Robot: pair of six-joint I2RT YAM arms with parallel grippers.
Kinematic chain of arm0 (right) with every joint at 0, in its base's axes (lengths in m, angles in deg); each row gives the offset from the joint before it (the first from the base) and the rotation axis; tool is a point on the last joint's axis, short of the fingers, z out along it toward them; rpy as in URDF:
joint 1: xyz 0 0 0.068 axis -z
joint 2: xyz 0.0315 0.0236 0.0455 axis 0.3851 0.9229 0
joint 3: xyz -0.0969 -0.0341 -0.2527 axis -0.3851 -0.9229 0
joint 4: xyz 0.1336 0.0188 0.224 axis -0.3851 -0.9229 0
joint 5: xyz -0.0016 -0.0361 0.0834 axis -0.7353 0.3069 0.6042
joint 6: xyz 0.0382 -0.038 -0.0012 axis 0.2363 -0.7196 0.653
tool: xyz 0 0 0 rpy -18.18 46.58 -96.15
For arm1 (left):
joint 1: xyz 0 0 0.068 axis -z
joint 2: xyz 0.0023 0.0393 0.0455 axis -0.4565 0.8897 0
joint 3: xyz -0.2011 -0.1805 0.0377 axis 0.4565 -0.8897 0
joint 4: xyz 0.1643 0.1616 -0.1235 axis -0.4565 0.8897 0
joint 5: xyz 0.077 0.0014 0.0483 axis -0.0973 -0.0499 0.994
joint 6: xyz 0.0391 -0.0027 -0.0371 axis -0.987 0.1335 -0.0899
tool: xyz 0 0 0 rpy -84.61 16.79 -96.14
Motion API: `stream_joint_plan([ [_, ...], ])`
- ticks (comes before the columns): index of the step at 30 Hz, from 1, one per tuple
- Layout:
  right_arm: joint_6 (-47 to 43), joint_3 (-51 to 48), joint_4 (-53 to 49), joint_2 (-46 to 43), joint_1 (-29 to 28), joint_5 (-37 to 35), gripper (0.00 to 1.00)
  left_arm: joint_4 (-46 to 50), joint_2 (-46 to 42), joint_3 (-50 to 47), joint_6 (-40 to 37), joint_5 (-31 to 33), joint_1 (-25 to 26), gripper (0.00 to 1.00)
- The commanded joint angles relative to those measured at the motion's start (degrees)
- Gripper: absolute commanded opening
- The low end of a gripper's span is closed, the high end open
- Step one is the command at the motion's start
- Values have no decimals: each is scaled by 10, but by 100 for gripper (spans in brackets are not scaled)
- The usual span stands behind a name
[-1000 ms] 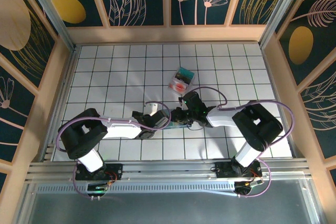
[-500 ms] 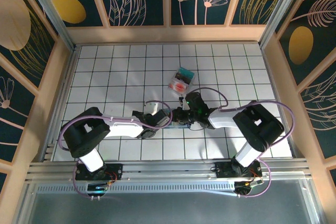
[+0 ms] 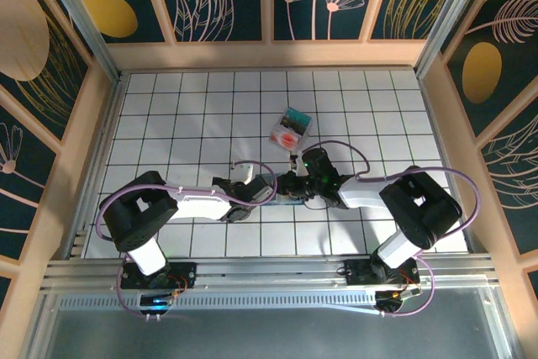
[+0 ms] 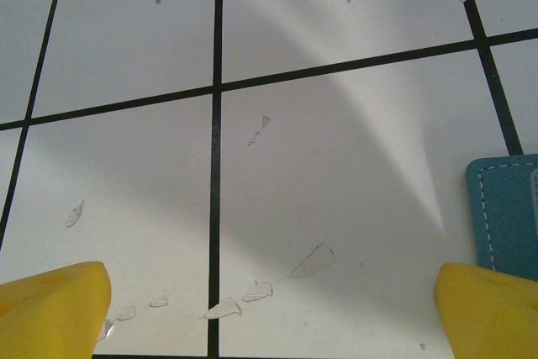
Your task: Take the credit cards out of the card holder
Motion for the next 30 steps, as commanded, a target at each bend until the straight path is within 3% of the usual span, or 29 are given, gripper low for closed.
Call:
stream_joint_plan([
  [1,4,-5,16,-17,6,15,21,45,24,-6,-4,-13,-1,99],
  [27,14,-56,69,-25,30,26,19,36,40,-6,-1,-33,-9,99],
  [30,12,-56,63,-30,31,17,13,37,39,-7,0,-33,-9,99],
])
